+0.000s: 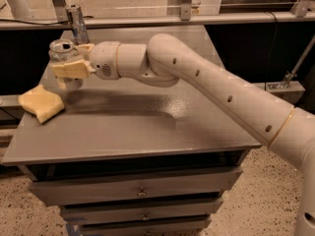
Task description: Move 7up can near sponge
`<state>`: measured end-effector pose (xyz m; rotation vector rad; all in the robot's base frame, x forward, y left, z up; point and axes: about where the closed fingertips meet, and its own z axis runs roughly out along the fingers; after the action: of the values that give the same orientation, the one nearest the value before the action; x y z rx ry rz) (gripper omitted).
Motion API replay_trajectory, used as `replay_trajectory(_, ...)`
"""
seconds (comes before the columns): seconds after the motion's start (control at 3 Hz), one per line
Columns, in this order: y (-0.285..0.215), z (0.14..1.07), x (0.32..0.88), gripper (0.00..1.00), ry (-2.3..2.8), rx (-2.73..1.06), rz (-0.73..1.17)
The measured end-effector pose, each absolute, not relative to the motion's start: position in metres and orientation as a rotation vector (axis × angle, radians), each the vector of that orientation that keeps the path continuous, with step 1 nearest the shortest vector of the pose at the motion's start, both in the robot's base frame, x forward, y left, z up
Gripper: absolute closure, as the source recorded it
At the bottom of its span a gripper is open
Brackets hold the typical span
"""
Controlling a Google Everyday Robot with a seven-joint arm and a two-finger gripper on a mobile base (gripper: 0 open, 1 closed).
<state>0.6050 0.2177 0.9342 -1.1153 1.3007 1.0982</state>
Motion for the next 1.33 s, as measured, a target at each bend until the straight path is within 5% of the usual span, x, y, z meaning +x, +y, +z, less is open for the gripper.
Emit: replay_trajectory(1.33,0.230,0.897,0.593,1.00,1.376,-1.055,1.195)
